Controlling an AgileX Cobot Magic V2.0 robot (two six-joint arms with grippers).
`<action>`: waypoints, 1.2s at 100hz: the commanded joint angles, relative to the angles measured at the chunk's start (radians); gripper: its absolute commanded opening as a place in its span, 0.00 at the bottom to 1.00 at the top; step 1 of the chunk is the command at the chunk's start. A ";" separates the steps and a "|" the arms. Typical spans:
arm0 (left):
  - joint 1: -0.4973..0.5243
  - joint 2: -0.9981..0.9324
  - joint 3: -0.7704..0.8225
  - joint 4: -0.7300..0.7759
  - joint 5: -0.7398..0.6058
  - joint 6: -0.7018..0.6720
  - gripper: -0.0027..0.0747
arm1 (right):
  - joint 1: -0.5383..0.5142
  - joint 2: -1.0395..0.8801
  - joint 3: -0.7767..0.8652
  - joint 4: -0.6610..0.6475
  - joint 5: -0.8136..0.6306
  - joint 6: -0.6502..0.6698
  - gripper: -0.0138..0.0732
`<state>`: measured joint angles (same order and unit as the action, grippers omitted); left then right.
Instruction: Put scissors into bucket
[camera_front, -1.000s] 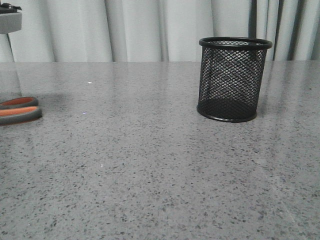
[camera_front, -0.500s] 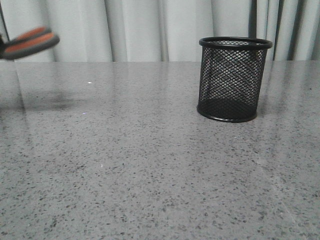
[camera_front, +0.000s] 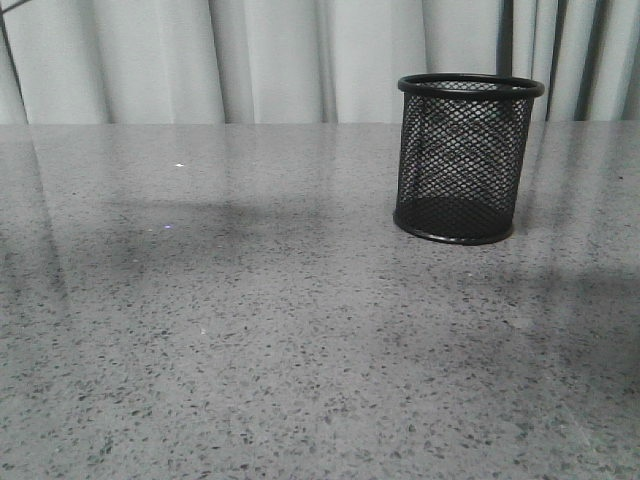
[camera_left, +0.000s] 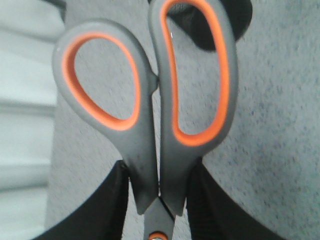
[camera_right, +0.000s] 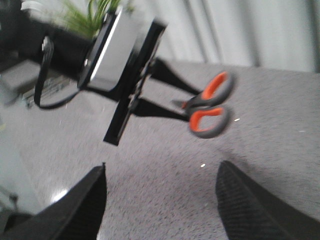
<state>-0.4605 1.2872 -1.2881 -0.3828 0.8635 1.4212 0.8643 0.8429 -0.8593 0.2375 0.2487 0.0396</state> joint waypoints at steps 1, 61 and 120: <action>-0.037 -0.052 -0.026 -0.038 -0.089 -0.012 0.09 | 0.042 0.076 -0.081 -0.035 -0.073 -0.012 0.65; -0.046 -0.236 -0.026 -0.038 -0.093 -0.012 0.09 | -0.050 0.219 -0.267 -0.071 -0.094 -0.008 0.65; -0.046 -0.257 -0.026 -0.147 -0.128 -0.010 0.09 | -0.062 0.355 -0.369 0.074 -0.135 -0.008 0.65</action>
<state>-0.4967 1.0523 -1.2881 -0.4608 0.8118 1.4212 0.8076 1.1930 -1.1727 0.3010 0.2004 0.0396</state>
